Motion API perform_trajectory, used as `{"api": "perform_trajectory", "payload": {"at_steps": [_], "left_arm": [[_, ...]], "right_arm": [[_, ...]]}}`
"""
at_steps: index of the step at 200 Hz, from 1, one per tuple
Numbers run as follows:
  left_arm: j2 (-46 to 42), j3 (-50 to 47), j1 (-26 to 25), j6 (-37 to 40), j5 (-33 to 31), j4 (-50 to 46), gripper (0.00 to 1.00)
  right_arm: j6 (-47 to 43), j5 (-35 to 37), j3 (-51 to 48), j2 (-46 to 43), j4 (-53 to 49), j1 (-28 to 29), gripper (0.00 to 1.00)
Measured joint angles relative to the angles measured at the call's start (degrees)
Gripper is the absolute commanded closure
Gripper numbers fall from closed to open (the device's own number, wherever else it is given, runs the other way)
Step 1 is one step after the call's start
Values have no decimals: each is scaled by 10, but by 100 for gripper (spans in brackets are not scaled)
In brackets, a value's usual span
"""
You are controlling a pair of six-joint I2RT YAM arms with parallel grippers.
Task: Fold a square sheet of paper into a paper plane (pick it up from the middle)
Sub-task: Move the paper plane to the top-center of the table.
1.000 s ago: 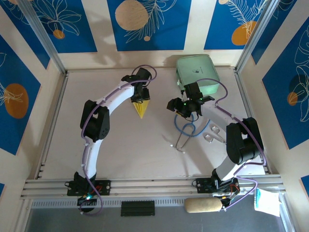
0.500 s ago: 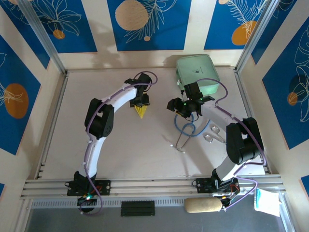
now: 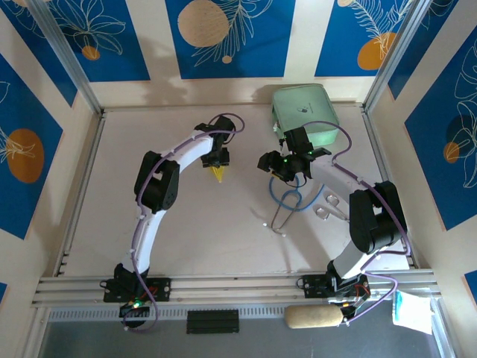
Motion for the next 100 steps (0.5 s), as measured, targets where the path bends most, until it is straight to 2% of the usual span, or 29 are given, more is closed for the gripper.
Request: {"api": "perform_trajectory", "payload": {"at_steps": [100], "left_arm": [[2,0,2,45,14,2,39]], "right_arm": [[0,0,0,0,0,0,43]]}}
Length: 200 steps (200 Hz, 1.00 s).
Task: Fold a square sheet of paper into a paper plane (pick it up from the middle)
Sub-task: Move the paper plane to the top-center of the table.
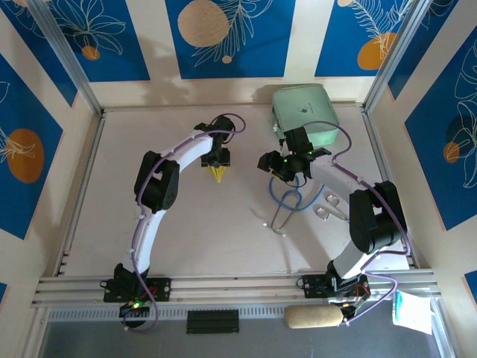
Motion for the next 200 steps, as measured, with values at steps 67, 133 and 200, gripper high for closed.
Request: {"api": "perform_trajectory", "payload": {"at_steps": [67,133,200], "left_arm": [[-5,-10,0,30,11,14,34],[-14,-10,0,40,22,15,27],[-158,-54,0,18,-3,29,13]], "right_arm": [[0,0,0,0,0,0,44],[0,0,1,0,-3,0,42],[-12,43,19,-15,-35,-8,34]]}}
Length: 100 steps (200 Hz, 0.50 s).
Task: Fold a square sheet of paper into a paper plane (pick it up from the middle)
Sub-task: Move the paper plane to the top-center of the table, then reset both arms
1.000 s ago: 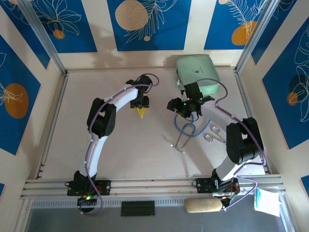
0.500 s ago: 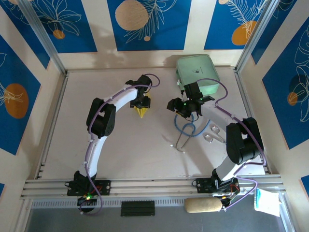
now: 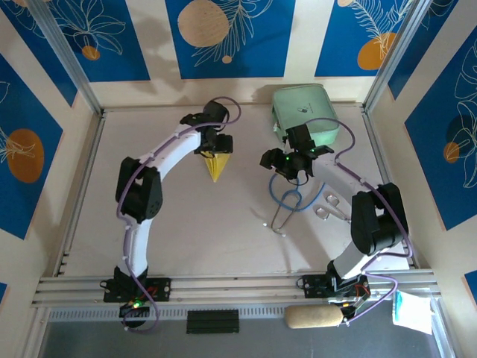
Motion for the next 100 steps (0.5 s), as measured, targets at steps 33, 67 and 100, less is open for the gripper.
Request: {"api": "perform_trajectory", "payload": {"at_steps": [33,67,100], "left_arm": [[-113,-82,4,-7,-39,40,3],[-276,-255,41,-3,-96,128,1],[-440,-462,108,13,-165,239,1]], "right_arm": [[-42,56,9,-54,-11,-13,20],[-104,130,1,-136,12,-31,9],[-156,212,-81,-210,101,-57,1]]}}
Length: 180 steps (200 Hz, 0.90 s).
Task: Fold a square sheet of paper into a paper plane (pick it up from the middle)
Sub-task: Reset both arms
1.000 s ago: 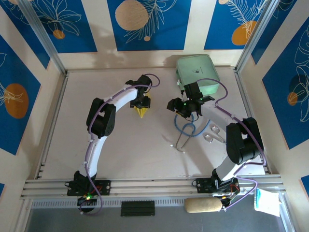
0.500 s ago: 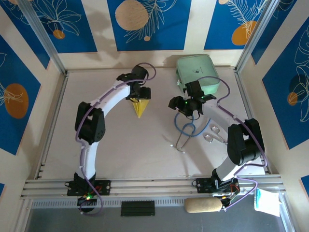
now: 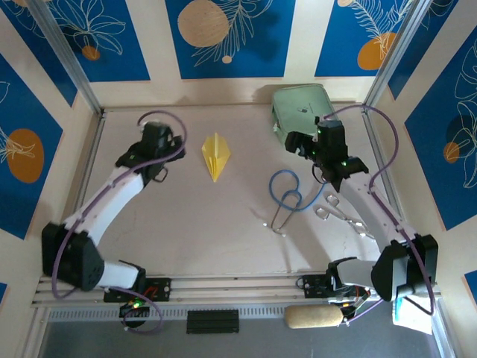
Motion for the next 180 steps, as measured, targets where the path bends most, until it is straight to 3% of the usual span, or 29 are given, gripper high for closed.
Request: {"api": "perform_trajectory", "payload": {"at_steps": [43,78,119,180], "left_arm": [[-137,-227,86,58,-50,138,1],[-167,-341,123,138,-52,245,1],[-141,-409,164,191,28,392,1],[-17,-461,172,224,155,633,1]], "right_arm": [[-51,67,-152,-17,108,-58,1],[-70,74,-225,-3,188,-113,1],[-121,34,-306,25,335,-118,1],[-156,-45,-374,99,550,-122,1]]}}
